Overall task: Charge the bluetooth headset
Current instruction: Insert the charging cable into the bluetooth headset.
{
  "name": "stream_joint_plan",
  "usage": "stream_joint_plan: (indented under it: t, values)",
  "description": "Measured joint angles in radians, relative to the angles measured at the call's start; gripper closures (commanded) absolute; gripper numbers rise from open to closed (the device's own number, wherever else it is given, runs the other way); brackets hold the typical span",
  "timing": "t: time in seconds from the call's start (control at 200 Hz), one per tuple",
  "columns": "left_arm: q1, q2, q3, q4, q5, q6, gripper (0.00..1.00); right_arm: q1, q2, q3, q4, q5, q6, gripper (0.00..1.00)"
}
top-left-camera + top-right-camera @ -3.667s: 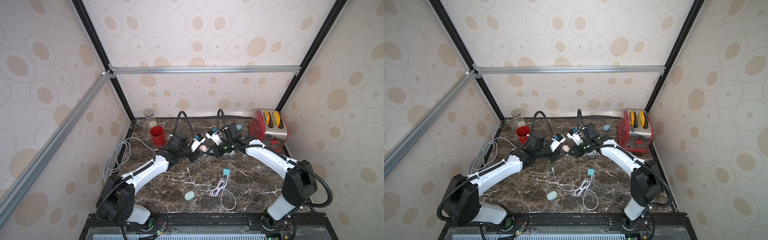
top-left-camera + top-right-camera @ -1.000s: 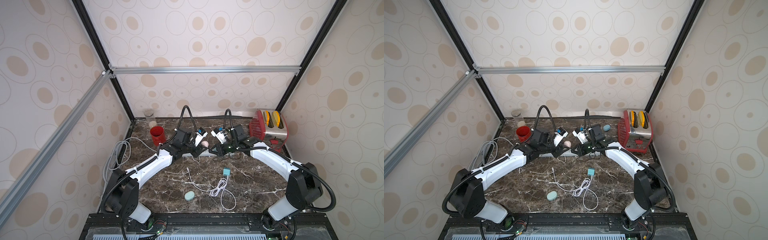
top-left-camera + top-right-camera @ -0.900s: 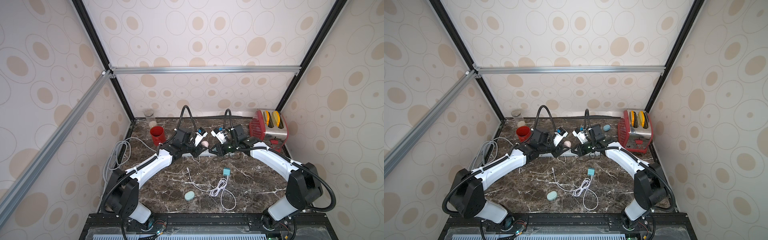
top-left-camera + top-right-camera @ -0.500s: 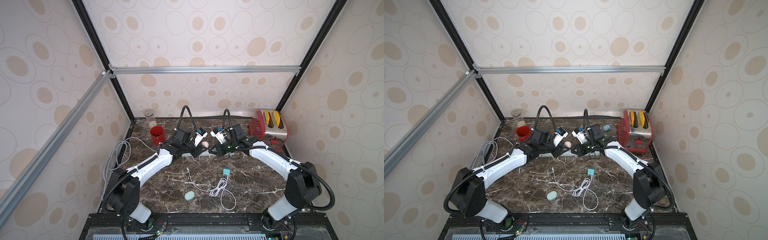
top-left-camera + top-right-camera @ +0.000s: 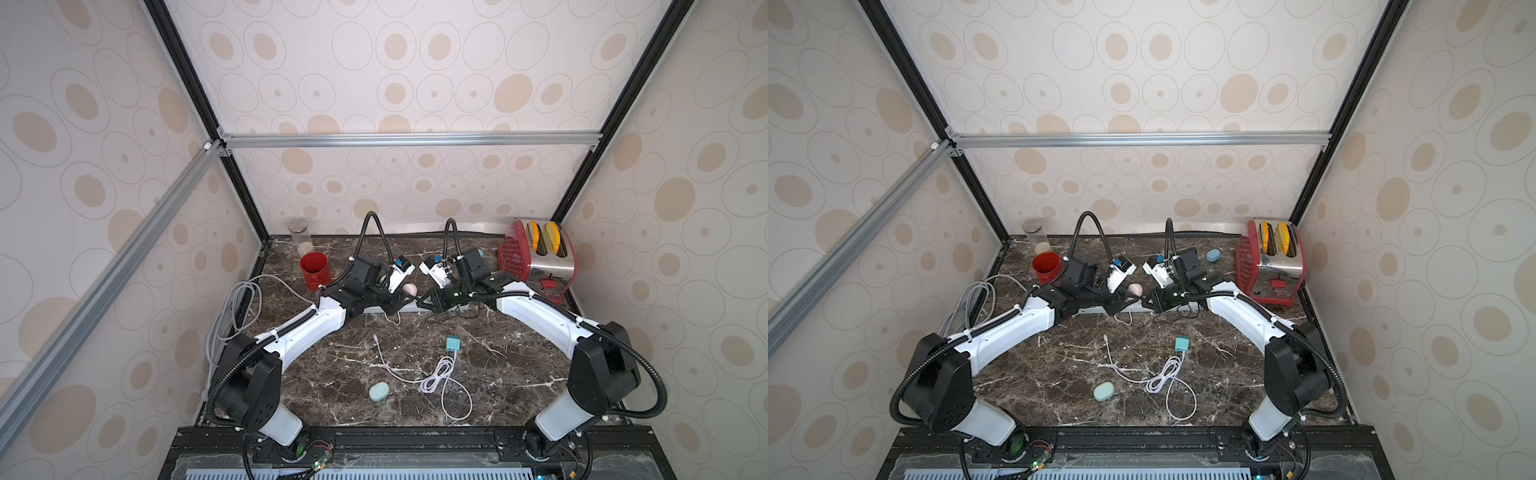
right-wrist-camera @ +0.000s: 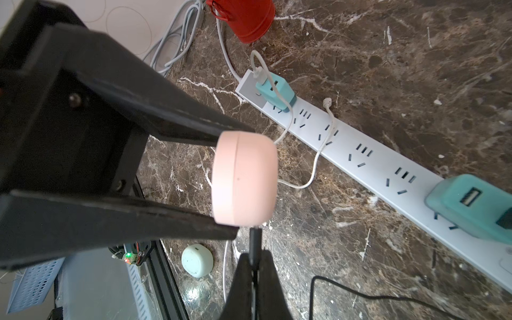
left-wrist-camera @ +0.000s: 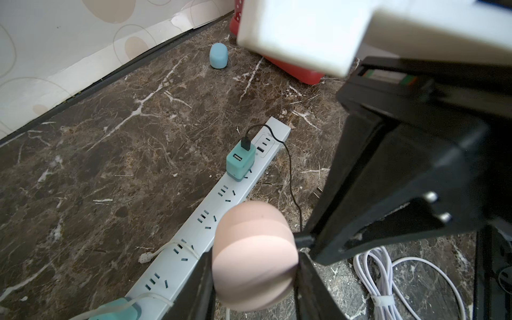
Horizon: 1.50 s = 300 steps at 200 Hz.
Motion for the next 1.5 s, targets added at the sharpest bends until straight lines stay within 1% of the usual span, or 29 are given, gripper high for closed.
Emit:
stream_joint_plan:
  t: [0.03, 0.07, 0.11, 0.16, 0.185, 0.25, 0.29, 0.411, 0.491, 0.551, 0.636, 0.716, 0.796, 0.971, 1.132, 1.327, 1.502]
  values:
    - [-0.002, 0.000, 0.002, -0.003, -0.008, -0.011, 0.96, 0.000, 0.000, 0.000, 0.000, 0.005, 0.000, 0.90]
    - [-0.006, 0.000, 0.007, -0.010, -0.025, -0.025, 0.96, 0.001, -0.002, 0.000, 0.003, 0.014, -0.002, 0.73]
    - [-0.014, 0.000, 0.018, -0.020, -0.037, -0.046, 0.96, 0.001, -0.006, 0.000, 0.010, 0.026, -0.005, 0.60]
    - [-0.029, 0.000, 0.032, -0.031, -0.072, -0.072, 0.95, -0.002, -0.023, -0.007, 0.018, 0.046, -0.003, 0.47]
    - [-0.037, 0.000, 0.041, -0.037, -0.084, -0.089, 0.95, -0.004, -0.040, -0.019, 0.023, 0.054, -0.006, 0.42]
    - [-0.050, 0.000, 0.064, -0.051, -0.124, -0.135, 0.94, -0.014, -0.101, -0.056, 0.019, 0.084, -0.009, 0.34]
    - [-0.055, 0.000, 0.074, -0.057, -0.143, -0.161, 0.94, -0.024, -0.148, -0.079, 0.014, 0.105, -0.007, 0.31]
    - [-0.059, 0.016, 0.091, -0.058, -0.185, -0.261, 0.93, -0.070, -0.294, -0.145, -0.014, 0.170, 0.000, 0.30]
    - [-0.059, 0.044, 0.092, -0.056, -0.199, -0.336, 0.93, -0.114, -0.381, -0.183, -0.028, 0.225, 0.029, 0.30]
    - [-0.060, 0.070, 0.091, -0.051, -0.206, -0.390, 0.94, -0.147, -0.425, -0.209, -0.034, 0.260, 0.062, 0.30]
    - [-0.073, 0.105, 0.091, -0.043, -0.227, -0.459, 0.94, -0.220, -0.464, -0.249, -0.039, 0.309, 0.127, 0.31]
    - [-0.105, 0.140, 0.092, -0.029, -0.246, -0.520, 0.94, -0.288, -0.468, -0.282, -0.043, 0.344, 0.186, 0.31]
    - [-0.150, 0.190, 0.122, -0.027, -0.256, -0.576, 0.93, -0.327, -0.462, -0.305, -0.046, 0.365, 0.227, 0.30]
    - [-0.262, 0.330, 0.263, -0.013, -0.285, -0.659, 0.93, -0.359, -0.438, -0.322, -0.033, 0.372, 0.270, 0.29]
    - [-0.348, 0.446, 0.396, 0.015, -0.296, -0.719, 0.93, -0.414, -0.415, -0.336, -0.008, 0.373, 0.285, 0.28]
    - [-0.411, 0.587, 0.541, 0.027, -0.303, -0.771, 0.90, -0.469, -0.420, -0.359, 0.002, 0.381, 0.296, 0.27]
    - [-0.443, 0.667, 0.573, 0.026, -0.304, -0.810, 0.90, -0.513, -0.429, -0.377, 0.013, 0.380, 0.309, 0.26]
